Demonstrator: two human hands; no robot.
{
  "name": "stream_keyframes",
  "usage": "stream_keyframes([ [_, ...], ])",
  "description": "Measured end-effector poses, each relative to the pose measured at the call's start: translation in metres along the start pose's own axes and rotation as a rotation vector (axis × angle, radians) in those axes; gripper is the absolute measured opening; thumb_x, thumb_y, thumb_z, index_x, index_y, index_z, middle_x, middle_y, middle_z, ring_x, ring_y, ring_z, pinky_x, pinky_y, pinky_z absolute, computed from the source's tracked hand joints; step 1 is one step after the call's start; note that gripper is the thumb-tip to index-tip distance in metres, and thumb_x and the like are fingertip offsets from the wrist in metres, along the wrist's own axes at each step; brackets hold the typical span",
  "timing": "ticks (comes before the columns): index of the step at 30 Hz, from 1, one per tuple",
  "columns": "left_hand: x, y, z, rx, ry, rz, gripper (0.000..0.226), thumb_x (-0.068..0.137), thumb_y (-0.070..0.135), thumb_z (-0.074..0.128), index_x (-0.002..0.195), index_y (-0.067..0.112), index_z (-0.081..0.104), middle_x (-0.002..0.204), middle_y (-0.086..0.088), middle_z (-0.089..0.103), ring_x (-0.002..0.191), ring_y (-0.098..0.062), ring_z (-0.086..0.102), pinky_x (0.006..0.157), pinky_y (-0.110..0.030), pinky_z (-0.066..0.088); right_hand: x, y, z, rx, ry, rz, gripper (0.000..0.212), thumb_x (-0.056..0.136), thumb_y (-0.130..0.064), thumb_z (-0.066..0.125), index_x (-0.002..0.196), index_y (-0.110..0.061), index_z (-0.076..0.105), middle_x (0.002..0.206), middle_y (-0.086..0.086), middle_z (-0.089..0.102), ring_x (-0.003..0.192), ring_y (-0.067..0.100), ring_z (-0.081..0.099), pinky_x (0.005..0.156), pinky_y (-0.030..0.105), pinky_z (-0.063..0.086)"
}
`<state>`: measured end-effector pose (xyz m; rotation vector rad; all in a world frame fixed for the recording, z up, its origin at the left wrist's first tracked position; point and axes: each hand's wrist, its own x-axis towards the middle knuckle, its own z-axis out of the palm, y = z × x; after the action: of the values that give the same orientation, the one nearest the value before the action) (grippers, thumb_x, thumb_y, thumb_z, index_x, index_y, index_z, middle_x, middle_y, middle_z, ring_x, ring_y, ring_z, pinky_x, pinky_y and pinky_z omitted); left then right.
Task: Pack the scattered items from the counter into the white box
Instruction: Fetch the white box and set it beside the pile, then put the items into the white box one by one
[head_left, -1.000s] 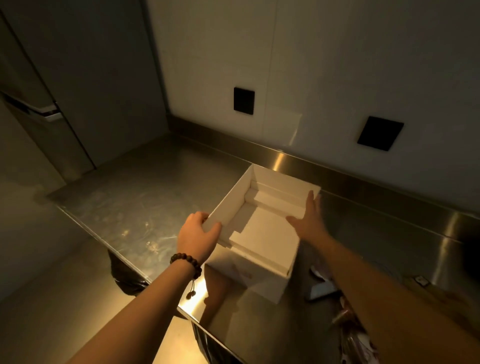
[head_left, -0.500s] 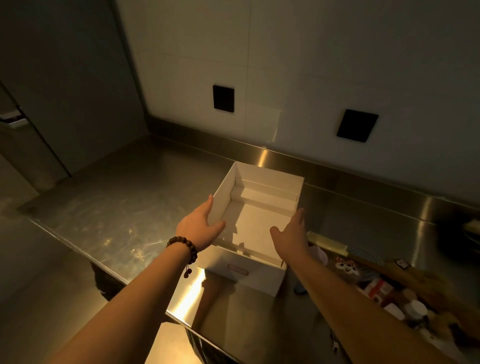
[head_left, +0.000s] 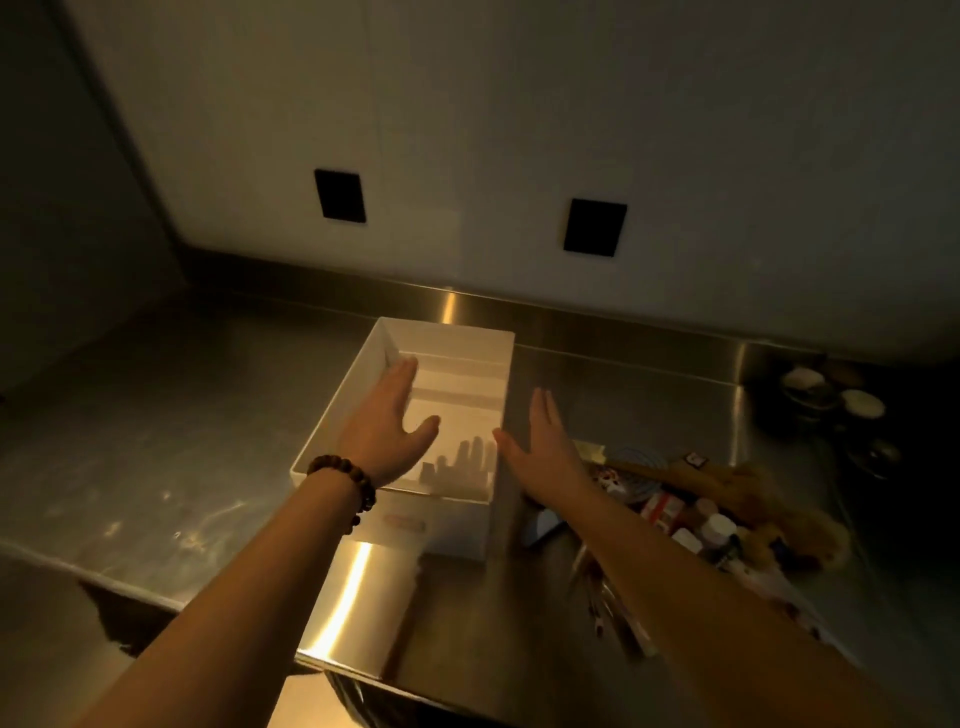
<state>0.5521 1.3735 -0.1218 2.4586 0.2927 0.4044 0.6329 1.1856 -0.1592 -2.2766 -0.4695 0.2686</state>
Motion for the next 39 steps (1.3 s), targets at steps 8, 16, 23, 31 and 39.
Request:
stream_keyframes([
  [8, 0.020, 0.107, 0.101, -0.112, -0.294, 0.218, 0.077, 0.084, 0.036, 0.061, 0.146, 0.026, 0.015, 0.154, 0.003, 0.017, 0.139, -0.012, 0.017, 0.107, -0.021, 0.015, -0.012, 0.089, -0.110, -0.192, 0.033, 0.088, 0.072, 0.093, -0.038, 0.053, 0.149, -0.014, 0.015, 0.158, 0.011, 0.005, 0.145, 0.025, 0.010, 0.114, 0.033, 0.017],
  [16, 0.040, 0.159, 0.204, 0.097, -0.625, 0.107, 0.083, 0.080, 0.044, 0.064, 0.146, 0.027, 0.016, 0.151, -0.004, 0.025, 0.135, -0.023, 0.027, 0.109, -0.032, 0.025, -0.033, 0.194, -0.200, -0.213, -0.109, 0.381, 0.066, 0.088, -0.034, 0.059, 0.145, -0.017, 0.029, 0.133, 0.009, 0.051, 0.117, 0.024, 0.053, 0.096, 0.032, 0.044],
  [23, 0.053, 0.177, 0.239, 0.381, -0.625, 0.173, 0.034, 0.086, 0.033, 0.055, 0.118, 0.023, 0.057, 0.122, -0.002, 0.057, 0.109, -0.022, 0.054, 0.094, -0.036, 0.045, -0.027, 0.229, -0.200, -0.383, -0.233, 0.291, 0.071, 0.080, -0.035, 0.070, 0.141, -0.023, 0.036, 0.140, 0.005, 0.046, 0.125, 0.022, 0.046, 0.098, 0.029, 0.038],
  [31, 0.060, 0.177, 0.228, 0.430, -0.483, 0.223, 0.032, 0.093, 0.026, 0.044, 0.123, 0.025, 0.054, 0.120, -0.004, 0.058, 0.108, -0.023, 0.054, 0.093, -0.036, 0.044, -0.015, 0.225, -0.210, -0.363, -0.086, 0.151, 0.050, 0.083, -0.023, 0.065, 0.130, -0.022, 0.048, 0.122, 0.001, 0.054, 0.112, 0.017, 0.053, 0.089, 0.027, 0.043],
  [39, 0.069, 0.213, 0.147, 0.191, -0.179, 0.419, 0.030, 0.094, 0.021, 0.048, 0.121, 0.018, 0.059, 0.109, -0.008, 0.061, 0.099, -0.022, 0.054, 0.077, -0.022, 0.034, 0.034, 0.158, -0.224, -0.303, 0.087, -0.152, 0.053, 0.081, -0.026, 0.066, 0.131, -0.024, 0.047, 0.121, 0.002, 0.051, 0.113, 0.020, 0.049, 0.090, 0.033, 0.042],
])
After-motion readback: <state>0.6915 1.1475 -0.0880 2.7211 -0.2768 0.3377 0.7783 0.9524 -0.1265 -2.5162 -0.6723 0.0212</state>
